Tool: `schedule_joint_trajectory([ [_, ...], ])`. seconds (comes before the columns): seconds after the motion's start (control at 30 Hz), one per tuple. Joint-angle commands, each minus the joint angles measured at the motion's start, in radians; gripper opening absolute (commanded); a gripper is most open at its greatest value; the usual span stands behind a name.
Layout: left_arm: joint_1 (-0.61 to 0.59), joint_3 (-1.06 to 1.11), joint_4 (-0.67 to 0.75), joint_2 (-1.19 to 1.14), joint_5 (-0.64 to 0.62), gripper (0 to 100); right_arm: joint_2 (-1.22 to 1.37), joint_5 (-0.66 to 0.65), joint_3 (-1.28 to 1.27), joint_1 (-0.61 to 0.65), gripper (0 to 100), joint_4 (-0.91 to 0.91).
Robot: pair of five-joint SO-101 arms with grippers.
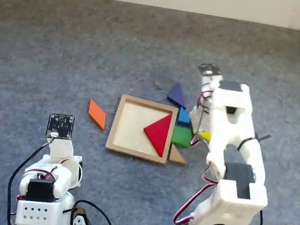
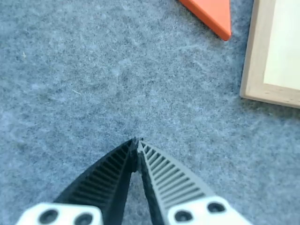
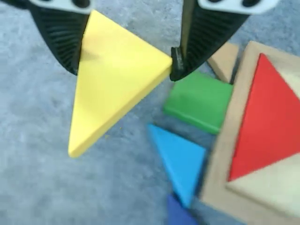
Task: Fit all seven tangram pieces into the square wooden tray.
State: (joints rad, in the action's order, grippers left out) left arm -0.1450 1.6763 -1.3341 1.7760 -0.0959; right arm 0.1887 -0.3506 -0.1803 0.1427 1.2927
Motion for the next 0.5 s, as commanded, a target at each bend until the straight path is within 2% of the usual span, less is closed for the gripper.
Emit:
schedule_joint_trajectory([
  [0.0, -0.013, 0.019, -0.002, 0.050, 0.008, 1, -0.071, -0.068, 0.058, 0.077, 17.4, -0.002],
  [0.47, -0.013, 0.019, -0.002, 0.050, 0.008, 1, -0.067, -0.324, 0.147, 0.297, 17.4, -0.041],
])
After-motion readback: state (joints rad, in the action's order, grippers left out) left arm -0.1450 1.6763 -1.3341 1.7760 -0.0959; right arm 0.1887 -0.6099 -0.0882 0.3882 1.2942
